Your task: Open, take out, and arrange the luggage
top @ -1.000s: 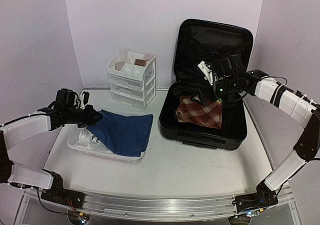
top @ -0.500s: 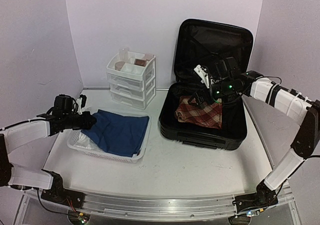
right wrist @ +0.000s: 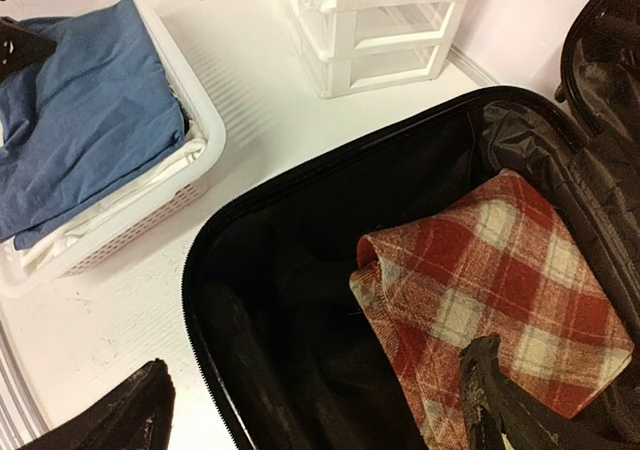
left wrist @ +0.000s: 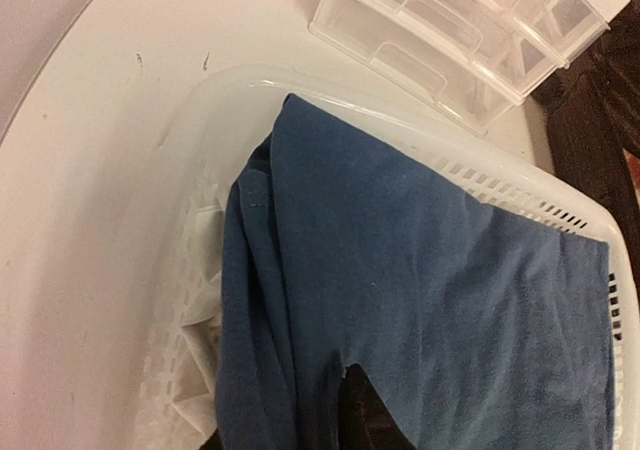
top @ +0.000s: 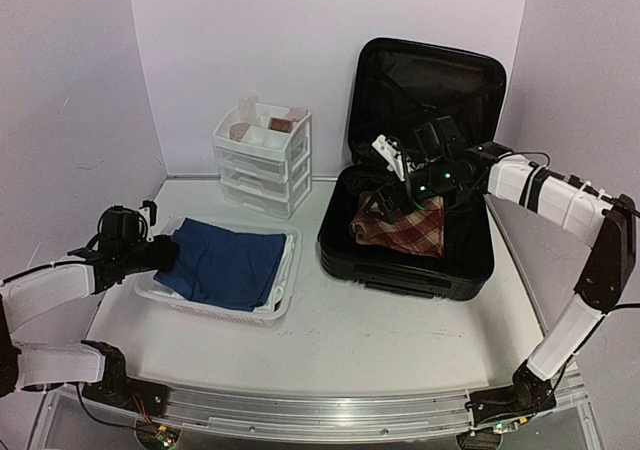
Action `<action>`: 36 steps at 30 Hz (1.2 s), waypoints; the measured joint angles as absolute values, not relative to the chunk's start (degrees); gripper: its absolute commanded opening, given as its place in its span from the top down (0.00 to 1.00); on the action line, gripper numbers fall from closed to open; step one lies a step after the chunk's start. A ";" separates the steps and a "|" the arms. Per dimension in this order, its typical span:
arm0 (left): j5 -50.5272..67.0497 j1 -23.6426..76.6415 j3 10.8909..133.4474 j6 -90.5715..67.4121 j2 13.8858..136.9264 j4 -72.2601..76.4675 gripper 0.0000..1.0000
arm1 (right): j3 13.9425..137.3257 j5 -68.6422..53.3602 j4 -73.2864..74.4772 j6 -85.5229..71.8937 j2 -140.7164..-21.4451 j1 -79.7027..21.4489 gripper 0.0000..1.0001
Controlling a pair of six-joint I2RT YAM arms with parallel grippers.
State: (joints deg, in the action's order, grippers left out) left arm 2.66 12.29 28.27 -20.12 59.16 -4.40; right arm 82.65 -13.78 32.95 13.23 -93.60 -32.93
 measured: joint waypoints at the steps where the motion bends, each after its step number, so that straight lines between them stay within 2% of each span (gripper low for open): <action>1: 2.22 12.25 28.27 -20.32 59.00 -4.62 0.52 | 82.94 -13.67 32.95 13.21 -93.67 -32.93 0.02; 2: 1.28 12.23 28.36 -21.28 58.76 -5.54 0.44 | 83.20 -13.50 32.93 13.19 -93.76 -32.93 0.02; 4: -0.78 12.21 28.93 -23.16 58.08 -9.39 0.37 | 83.26 -12.58 32.77 12.91 -93.76 -32.93 0.02; 11: -9.41 12.03 37.52 -25.76 53.25 -25.65 0.34 | 84.12 -3.55 34.83 5.10 -94.15 -32.93 0.02; 16: -7.49 11.94 44.56 -25.82 52.10 -29.89 0.24 | 86.30 -1.26 39.09 0.58 -94.89 -31.31 0.02; 19: -2.81 11.92 46.68 -26.04 52.42 -30.06 0.23 | 87.64 -0.60 42.63 2.63 -96.53 -29.76 0.02; 26: 13.72 13.41 51.03 -29.15 59.77 -23.97 0.20 | 95.44 0.93 48.47 13.91 -108.86 -29.36 0.02; 28: 15.46 15.66 51.42 -29.93 61.82 -22.48 0.20 | 96.66 0.99 49.52 16.60 -111.81 -30.17 0.02; 31: 16.29 19.57 52.23 -30.09 64.62 -21.23 0.27 | 100.53 1.74 50.28 17.98 -117.05 -32.16 0.02; 36: 12.12 20.93 52.62 -29.34 67.46 -22.68 0.29 | 103.13 3.42 47.46 14.13 -121.16 -34.39 0.02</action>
State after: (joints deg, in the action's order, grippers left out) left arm 12.12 20.93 52.62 -29.34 67.46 -22.68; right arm 103.13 3.42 47.46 14.13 -121.16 -34.39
